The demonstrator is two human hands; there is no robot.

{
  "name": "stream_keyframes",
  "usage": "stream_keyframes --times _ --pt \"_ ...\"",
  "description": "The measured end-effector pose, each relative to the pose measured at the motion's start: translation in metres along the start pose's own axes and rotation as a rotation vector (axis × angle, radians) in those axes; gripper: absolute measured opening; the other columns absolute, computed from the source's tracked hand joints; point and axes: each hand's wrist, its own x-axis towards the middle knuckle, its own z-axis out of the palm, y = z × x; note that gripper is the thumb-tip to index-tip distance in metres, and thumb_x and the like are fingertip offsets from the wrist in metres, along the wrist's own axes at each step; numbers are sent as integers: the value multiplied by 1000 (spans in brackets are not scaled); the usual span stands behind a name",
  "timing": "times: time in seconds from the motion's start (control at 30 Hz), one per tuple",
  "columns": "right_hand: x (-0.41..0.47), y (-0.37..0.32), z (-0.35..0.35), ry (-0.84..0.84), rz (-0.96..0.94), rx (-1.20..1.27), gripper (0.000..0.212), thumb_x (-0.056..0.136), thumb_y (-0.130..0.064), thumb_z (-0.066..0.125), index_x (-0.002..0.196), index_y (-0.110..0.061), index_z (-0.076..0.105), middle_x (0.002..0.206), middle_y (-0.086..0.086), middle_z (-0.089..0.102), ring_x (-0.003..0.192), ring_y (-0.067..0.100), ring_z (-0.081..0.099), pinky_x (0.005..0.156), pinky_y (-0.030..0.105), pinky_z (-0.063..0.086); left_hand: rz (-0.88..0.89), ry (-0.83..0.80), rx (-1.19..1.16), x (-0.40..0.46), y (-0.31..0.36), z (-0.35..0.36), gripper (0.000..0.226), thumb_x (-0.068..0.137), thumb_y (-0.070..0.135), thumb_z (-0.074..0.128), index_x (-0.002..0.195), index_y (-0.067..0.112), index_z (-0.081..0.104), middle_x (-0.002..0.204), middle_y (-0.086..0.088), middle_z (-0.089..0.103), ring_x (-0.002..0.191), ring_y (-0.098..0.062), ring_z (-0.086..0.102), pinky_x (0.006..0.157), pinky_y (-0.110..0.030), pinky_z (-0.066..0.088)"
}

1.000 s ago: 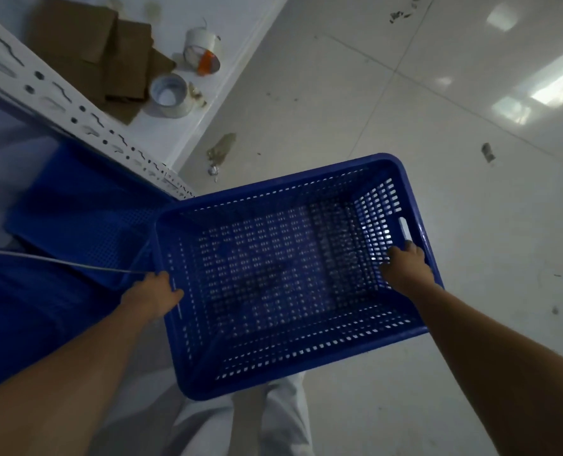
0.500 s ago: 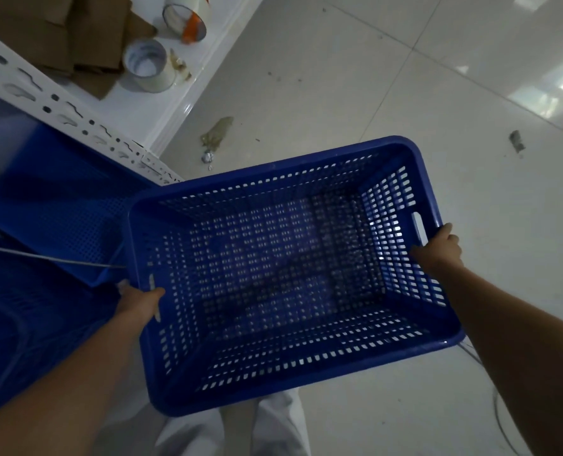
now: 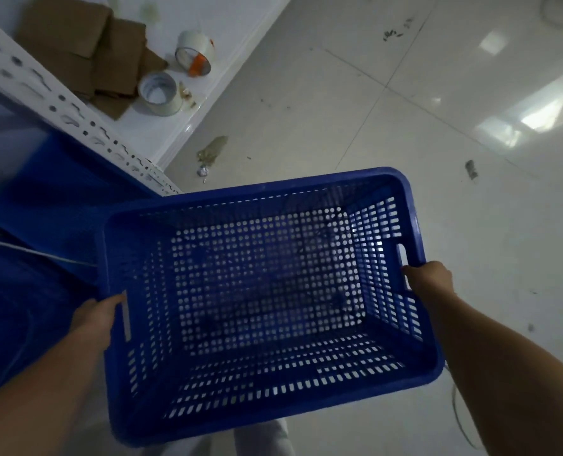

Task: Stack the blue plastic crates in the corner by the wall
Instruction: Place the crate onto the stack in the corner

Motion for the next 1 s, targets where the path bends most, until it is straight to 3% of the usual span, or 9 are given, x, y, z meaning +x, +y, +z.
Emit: stream_keyframes --times 0.1,0.2,0.33,0.47,0.63,0.83,1.0 --pt "-36 -14 -37 62 -51 -55 32 85 -24 59 109 -1 62 91 17 64 85 38 66 88 46 53 42 27 -87 -19 11 -31 25 79 27 73 92 10 61 90 -15 67 79 -29 64 88 -48 54" --pt "-79 -30 -80 106 -122 -118 26 86 -20 59 107 -4 64 98 17 68 88 35 67 88 43 53 119 57 -81 -57 27 -68 20 80 23 72 79 9 59 73 -13 63 61 -25 57 69 -39 53" --pt "-131 -48 -138 121 -188 -85 40 84 -21 64 116 3 61 113 21 57 92 38 63 83 42 54 237 53 4 -113 50 -124 16 85 17 67 83 5 57 70 -17 60 56 -27 53 55 -33 48" --pt "-180 -54 -183 100 -265 74 29 80 -17 63 104 1 62 77 12 60 68 31 62 69 39 56 283 -19 107 -157 66 -176 22 90 17 63 78 -2 59 65 -18 57 52 -27 49 50 -33 45" --pt "-237 -61 -229 108 -351 44 29 82 -28 62 99 -6 54 91 13 65 77 34 68 76 47 59 321 -109 100 -216 89 -240 21 91 13 61 73 4 56 62 -13 51 51 -25 44 48 -33 42" --pt "-270 -76 -277 25 -431 140 20 81 -20 64 84 -2 57 64 15 64 47 31 64 48 36 55 375 -134 77 -274 108 -310 24 94 11 54 70 8 49 57 -8 43 47 -22 36 45 -30 37" --pt "-307 -94 -305 -103 -478 169 18 81 -10 67 77 3 55 60 17 54 51 28 52 57 38 47 398 -103 97 -316 100 -367 26 97 10 49 72 6 46 58 -8 40 47 -23 33 40 -31 39"
